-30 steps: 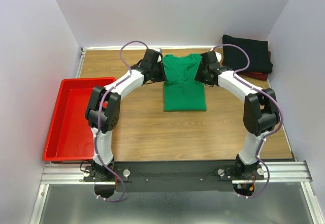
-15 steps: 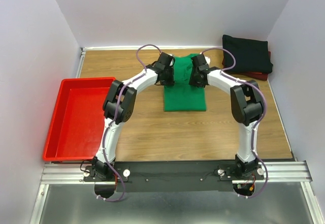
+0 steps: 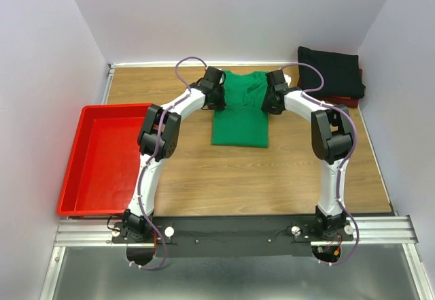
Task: Fold and stack the t-shirts
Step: Fold the tshirt
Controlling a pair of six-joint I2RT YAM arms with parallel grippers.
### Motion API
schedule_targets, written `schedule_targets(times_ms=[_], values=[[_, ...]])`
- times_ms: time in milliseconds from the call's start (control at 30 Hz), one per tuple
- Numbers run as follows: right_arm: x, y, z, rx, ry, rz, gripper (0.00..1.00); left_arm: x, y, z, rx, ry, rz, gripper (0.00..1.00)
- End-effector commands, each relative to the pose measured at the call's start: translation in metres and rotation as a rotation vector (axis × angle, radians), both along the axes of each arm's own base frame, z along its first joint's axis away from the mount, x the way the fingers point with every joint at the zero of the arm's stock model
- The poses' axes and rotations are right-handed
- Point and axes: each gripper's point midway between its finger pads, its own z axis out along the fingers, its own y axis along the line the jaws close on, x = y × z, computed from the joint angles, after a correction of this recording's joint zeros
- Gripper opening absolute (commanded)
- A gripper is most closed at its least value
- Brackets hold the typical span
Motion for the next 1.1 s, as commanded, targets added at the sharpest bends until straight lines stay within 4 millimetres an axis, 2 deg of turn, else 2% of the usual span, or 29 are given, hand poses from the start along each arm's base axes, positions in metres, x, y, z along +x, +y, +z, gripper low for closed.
schedule_targets(times_ms=[0,167,267,300,333,367,400,433,467,533,667,700,733,767,800,867,900,1000,1067], values=[[-0.011,0.007,-0.019,0.017,0.052,0.032,0.41,-0.019,0.012,-0.020,0.042,0.066,0.003,0.00],[-0.023,0.009,-0.026,0.029,0.082,0.042,0.41,-0.035,0.015,-0.022,0.006,0.088,0.032,0.00],[-0.035,0.007,-0.030,0.030,0.104,0.043,0.40,-0.052,0.018,-0.029,-0.009,0.122,0.040,0.00],[-0.038,0.005,-0.027,0.033,0.104,0.042,0.40,-0.054,0.018,-0.024,-0.020,0.117,0.043,0.00],[-0.047,0.004,-0.032,0.028,0.121,0.045,0.40,-0.056,0.017,-0.023,-0.031,0.111,0.043,0.00],[-0.050,0.004,-0.032,0.029,0.125,0.048,0.40,-0.065,0.020,-0.029,-0.028,0.131,0.043,0.00],[-0.054,0.005,-0.026,0.035,0.117,0.052,0.40,-0.068,0.021,-0.024,-0.041,0.126,0.046,0.00],[-0.064,0.004,-0.030,0.029,0.135,0.055,0.40,-0.071,0.020,-0.022,-0.047,0.119,0.043,0.00],[-0.069,0.004,-0.030,0.031,0.137,0.059,0.40,-0.081,0.024,-0.030,-0.039,0.141,0.046,0.00],[-0.086,0.005,-0.030,0.035,0.148,0.068,0.40,-0.087,0.024,-0.022,-0.055,0.123,0.041,0.00],[-0.110,0.013,-0.021,0.064,0.140,0.092,0.40,-0.111,0.030,-0.023,-0.070,0.134,0.043,0.00],[-0.126,0.013,-0.027,0.059,0.163,0.103,0.40,-0.125,0.033,-0.026,-0.069,0.146,0.040,0.00],[-0.133,0.014,-0.026,0.064,0.166,0.105,0.40,-0.131,0.034,-0.026,-0.075,0.150,0.039,0.00],[-0.136,0.017,-0.018,0.076,0.145,0.114,0.40,-0.143,0.039,-0.034,-0.070,0.169,0.042,0.00],[-0.154,0.020,-0.025,0.071,0.173,0.133,0.40,-0.146,0.039,-0.028,-0.080,0.156,0.038,0.00],[-0.170,0.027,-0.025,0.075,0.179,0.150,0.40,-0.154,0.042,-0.029,-0.083,0.158,0.033,0.00],[-0.185,0.034,-0.024,0.080,0.185,0.173,0.40,-0.163,0.043,-0.028,-0.085,0.163,0.025,0.00],[-0.204,0.043,-0.019,0.104,0.185,0.180,0.40,-0.173,0.046,-0.022,-0.089,0.148,0.017,0.00],[-0.214,0.037,-0.022,0.103,0.194,0.168,0.40,-0.171,0.049,-0.015,-0.085,0.129,0.019,0.00]])
